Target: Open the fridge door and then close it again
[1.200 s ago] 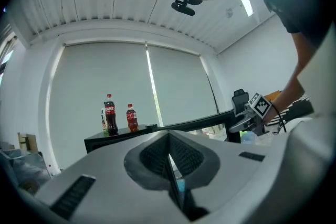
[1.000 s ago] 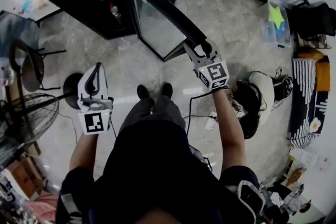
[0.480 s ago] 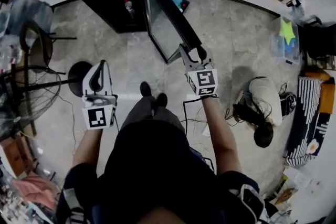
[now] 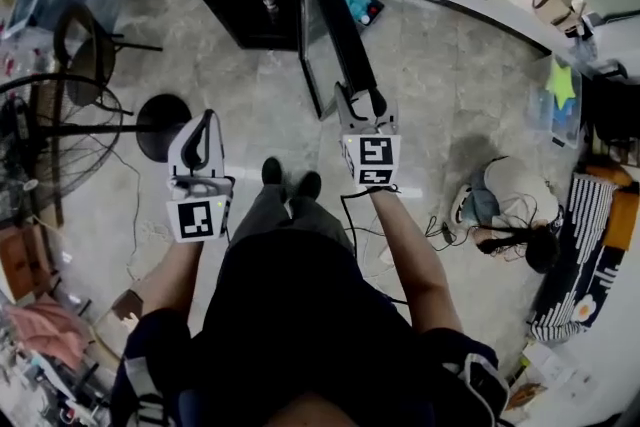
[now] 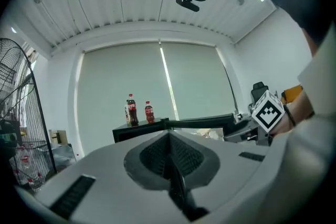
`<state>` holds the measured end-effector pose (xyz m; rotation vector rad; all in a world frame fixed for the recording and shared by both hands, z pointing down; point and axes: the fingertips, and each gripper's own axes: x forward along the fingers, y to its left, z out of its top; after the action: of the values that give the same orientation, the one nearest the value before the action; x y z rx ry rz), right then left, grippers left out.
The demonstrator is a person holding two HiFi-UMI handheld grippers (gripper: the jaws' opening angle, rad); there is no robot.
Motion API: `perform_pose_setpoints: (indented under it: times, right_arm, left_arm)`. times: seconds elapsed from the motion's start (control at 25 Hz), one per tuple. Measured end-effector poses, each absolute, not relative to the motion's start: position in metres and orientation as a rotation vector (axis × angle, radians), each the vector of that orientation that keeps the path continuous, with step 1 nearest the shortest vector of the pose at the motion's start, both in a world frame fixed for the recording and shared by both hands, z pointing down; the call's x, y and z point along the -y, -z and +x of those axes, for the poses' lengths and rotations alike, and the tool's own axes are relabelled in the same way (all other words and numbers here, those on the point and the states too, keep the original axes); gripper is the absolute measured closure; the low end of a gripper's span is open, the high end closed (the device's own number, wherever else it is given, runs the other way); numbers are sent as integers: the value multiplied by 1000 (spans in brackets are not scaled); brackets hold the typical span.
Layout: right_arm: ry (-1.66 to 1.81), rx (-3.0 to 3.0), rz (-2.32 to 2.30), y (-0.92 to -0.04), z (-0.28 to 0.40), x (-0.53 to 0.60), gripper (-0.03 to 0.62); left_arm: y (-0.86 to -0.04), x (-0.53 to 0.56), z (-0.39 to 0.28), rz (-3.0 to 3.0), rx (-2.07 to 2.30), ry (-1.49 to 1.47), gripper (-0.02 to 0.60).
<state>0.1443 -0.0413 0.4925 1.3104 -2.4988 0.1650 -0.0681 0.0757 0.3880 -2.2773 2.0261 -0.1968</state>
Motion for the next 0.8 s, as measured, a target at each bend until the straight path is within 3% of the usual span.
perform_pose_setpoints:
  times: [0.8]
  right_arm:
    - [-227,2419,1423,-495,43,2,355]
  left_arm:
    - [-392,-127,-148,-2321,-1987,208,559]
